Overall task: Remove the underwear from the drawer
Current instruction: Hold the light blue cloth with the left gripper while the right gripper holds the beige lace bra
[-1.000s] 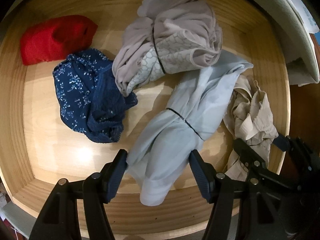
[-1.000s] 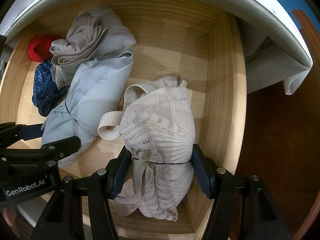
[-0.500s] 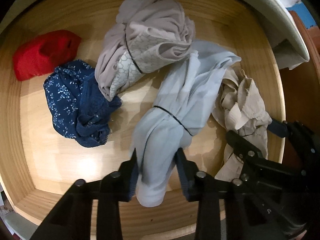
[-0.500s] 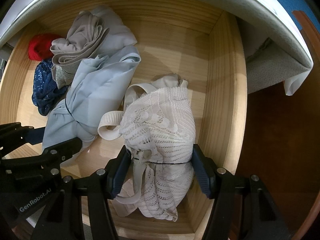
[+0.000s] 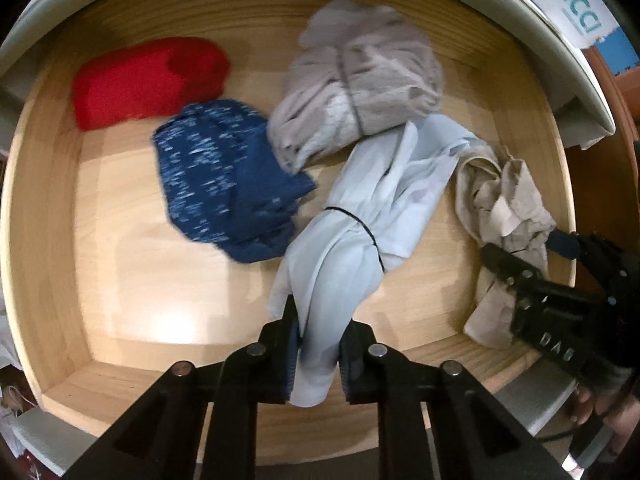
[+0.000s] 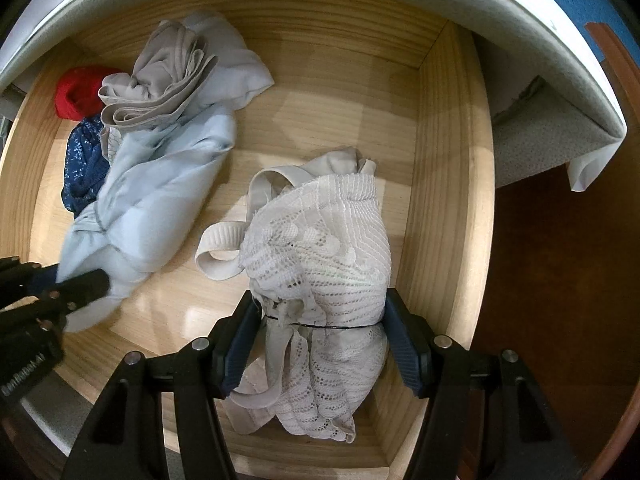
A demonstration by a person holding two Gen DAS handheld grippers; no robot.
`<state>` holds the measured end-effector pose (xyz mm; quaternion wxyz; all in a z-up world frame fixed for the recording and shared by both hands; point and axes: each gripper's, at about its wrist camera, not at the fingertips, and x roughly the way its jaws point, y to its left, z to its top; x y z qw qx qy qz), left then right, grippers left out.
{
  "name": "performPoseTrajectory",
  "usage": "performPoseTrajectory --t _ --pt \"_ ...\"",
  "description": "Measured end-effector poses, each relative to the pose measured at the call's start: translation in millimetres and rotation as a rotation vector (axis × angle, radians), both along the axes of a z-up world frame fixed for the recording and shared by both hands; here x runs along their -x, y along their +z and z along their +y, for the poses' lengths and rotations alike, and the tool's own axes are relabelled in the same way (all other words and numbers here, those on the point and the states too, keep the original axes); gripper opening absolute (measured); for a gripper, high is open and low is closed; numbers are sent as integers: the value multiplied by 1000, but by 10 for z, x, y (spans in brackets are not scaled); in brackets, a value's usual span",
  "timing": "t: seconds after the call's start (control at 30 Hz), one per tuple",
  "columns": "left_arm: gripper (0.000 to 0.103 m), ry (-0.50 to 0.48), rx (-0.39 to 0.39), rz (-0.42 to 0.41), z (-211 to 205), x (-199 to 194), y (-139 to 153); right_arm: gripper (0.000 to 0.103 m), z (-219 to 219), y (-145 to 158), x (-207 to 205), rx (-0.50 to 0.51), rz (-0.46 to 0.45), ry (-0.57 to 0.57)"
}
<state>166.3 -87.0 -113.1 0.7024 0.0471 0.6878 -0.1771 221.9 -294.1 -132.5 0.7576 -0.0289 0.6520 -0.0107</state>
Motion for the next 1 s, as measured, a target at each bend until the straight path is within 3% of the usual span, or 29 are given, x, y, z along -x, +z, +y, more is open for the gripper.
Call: performPoseTrajectory --t 0.27,0.37,0.5,0.57,0.77,0.87,1.0 --pt "16 13 -47 -11 335 29 24 60 3 0 -2 1 0 0" --pt "16 -14 -53 -15 270 60 45 60 -1 0 -3 1 0 0" --pt "26 -34 -24 -26 196 119 97 60 -8 -2 -2 1 0 0" --pt "37 -56 -23 -38 138 130 158 60 -12 -2 -1 1 0 1" --pt "57 -111 -6 -66 34 110 349 60 -8 -1 -2 2 1 1" --pt "59 -126 -18 -75 -21 48 379 60 -7 -1 -3 3 1 1" --pt "59 -140 -53 -62 -180 -42 181 60 -13 1 -4 2 1 1"
